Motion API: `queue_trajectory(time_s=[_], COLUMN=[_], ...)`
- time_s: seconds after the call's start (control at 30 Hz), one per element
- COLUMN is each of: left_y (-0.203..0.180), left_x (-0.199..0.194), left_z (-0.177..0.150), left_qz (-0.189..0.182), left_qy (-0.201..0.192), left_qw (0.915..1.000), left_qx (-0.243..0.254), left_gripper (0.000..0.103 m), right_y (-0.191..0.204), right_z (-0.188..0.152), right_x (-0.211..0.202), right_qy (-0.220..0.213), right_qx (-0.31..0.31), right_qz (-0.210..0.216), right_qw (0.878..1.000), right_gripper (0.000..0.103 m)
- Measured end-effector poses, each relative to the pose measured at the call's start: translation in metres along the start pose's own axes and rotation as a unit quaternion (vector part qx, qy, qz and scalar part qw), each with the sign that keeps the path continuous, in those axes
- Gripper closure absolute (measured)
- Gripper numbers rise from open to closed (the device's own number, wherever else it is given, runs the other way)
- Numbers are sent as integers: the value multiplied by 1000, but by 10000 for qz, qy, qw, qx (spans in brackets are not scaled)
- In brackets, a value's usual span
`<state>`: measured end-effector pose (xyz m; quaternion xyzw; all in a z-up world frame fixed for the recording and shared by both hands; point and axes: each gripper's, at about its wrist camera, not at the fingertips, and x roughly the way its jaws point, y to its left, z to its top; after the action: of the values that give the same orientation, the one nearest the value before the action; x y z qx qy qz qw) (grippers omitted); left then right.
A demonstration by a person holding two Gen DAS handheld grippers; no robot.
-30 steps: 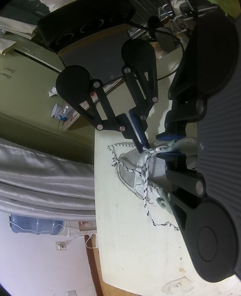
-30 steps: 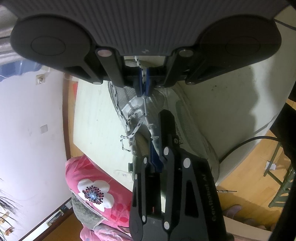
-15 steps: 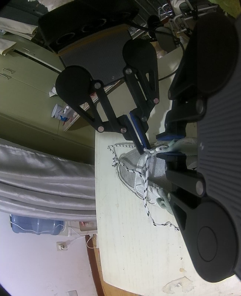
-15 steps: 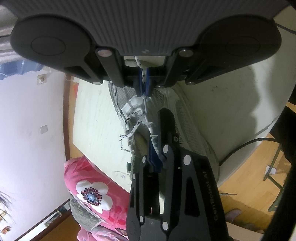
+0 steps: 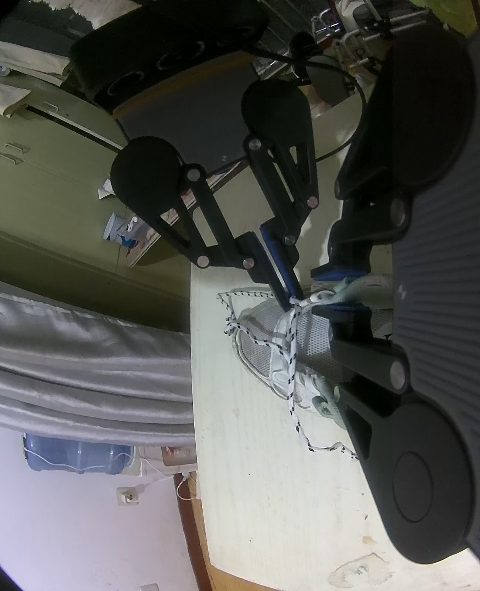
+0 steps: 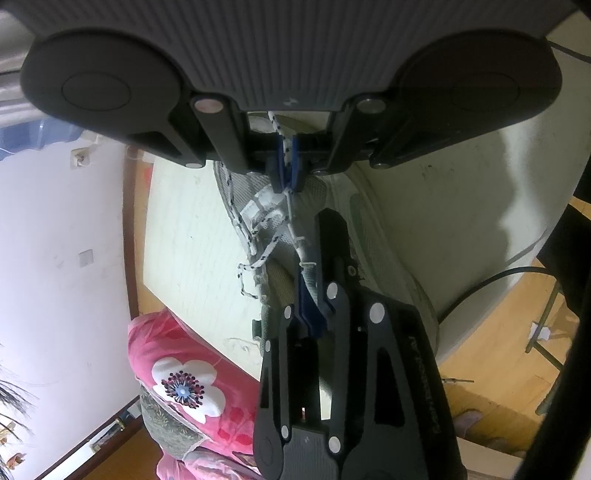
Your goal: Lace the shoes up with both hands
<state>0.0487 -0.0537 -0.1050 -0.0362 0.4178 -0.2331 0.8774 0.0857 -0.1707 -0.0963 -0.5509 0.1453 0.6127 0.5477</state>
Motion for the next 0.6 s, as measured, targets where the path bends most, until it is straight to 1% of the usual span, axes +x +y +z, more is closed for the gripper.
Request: queue_trajectory(time_s=[0.33, 0.6], left_y=[1, -2], left_x=[0, -1], left_z=[-1, -2], left_qz=[-63, -42], left_qy=[-20, -44], left_qw=[10000, 9997], left_qx=[28, 234], left_gripper=[89, 90], right_y=[-2, 13], right_z=[-3, -6], right_x=[1, -6], right_qy=[-112, -93], right_qx=[-66, -530], right_qz=[-14, -182], right_qw=[9999, 9984], right_gripper=[101, 101])
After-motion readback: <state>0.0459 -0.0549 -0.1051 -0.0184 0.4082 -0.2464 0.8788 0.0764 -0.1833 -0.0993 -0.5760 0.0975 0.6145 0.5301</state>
